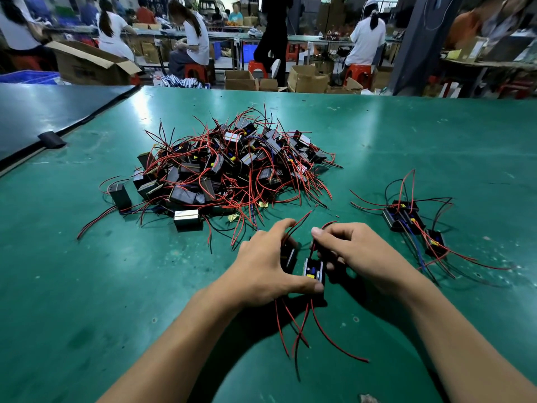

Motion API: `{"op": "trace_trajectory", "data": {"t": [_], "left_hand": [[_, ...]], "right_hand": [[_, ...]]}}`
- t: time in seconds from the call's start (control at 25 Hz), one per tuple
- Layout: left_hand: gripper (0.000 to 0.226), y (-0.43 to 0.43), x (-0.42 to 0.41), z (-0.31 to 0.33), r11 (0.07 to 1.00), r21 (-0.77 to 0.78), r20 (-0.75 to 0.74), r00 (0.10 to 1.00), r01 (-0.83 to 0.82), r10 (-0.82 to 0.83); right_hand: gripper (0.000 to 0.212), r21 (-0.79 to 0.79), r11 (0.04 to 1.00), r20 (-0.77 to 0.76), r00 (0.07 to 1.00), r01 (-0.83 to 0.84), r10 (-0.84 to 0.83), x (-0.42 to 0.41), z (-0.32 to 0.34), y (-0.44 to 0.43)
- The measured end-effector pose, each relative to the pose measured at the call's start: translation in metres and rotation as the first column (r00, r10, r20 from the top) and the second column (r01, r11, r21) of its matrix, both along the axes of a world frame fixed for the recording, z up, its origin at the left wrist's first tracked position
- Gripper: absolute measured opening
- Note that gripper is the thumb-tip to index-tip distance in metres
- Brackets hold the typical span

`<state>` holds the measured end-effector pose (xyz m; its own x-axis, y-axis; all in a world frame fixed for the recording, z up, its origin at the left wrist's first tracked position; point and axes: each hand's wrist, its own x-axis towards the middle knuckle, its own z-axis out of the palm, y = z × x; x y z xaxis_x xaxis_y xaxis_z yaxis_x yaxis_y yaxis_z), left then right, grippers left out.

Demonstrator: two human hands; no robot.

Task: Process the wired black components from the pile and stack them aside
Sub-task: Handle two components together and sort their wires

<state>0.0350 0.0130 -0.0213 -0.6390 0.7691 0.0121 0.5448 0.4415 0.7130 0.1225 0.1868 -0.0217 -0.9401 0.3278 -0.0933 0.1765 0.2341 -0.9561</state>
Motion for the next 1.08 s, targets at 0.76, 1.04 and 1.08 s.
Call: {"op": "trace_trajectory", "data": {"t": [0.76, 1.04, 1.08], "left_hand": [[0.016, 0.011, -0.007, -0.007, 0.9, 0.375, -0.135, 0.947, -0.224, 0.292], [0.025, 0.013, -0.01, -0.011, 0.914, 0.329, -0.122, 0.949, -0.238, 0.291], [0.022, 0.013, -0.01, -0.01, 0.908, 0.33, -0.115, 0.944, -0.256, 0.308]], "right_hand": [[0.012, -0.008, 0.918, -0.175, 0.903, 0.397, -0.392, -0.011, -0.012, -0.022], [0.017, -0.074, 0.925, -0.2, 0.903, 0.372, -0.379, -0.012, -0.014, -0.027], [0.017, -0.076, 0.926, -0.201, 0.904, 0.371, -0.378, -0.011, -0.013, -0.027]]}}
